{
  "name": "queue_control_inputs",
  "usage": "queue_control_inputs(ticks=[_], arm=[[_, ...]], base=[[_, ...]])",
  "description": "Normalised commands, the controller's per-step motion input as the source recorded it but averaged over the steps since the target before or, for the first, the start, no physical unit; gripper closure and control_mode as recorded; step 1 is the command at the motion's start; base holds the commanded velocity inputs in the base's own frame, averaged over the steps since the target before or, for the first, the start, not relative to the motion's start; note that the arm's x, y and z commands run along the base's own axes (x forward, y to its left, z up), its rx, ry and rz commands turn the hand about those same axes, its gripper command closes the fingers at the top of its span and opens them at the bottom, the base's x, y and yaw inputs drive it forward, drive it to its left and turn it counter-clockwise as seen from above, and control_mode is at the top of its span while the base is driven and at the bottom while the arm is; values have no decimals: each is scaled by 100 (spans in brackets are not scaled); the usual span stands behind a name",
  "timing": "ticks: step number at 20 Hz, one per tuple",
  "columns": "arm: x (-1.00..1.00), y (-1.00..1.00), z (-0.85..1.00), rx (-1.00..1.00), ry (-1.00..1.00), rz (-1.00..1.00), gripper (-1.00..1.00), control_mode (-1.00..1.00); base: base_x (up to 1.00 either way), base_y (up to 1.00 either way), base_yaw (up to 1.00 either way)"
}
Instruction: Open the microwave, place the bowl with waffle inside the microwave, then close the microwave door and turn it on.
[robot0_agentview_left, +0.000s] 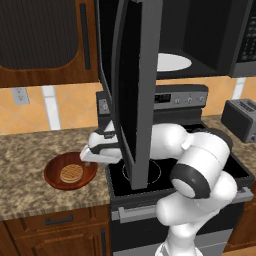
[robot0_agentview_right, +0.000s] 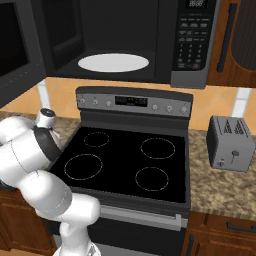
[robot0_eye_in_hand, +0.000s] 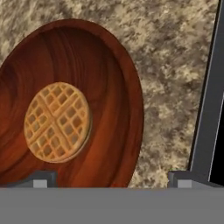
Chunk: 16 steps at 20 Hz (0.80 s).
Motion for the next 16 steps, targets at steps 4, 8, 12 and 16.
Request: queue_control_inputs(ticks=[4, 8, 12, 16], arm=[[15, 17, -31, -5, 0, 0, -100, -100], [14, 16, -28, -5, 0, -1, -100, -100], [11, 15, -23, -4, 0, -1, -100, -100], [1, 9, -14, -2, 0, -2, 100, -100]], base=[[0, 0, 0], [0, 0, 0], [0, 0, 0], [0, 0, 0]])
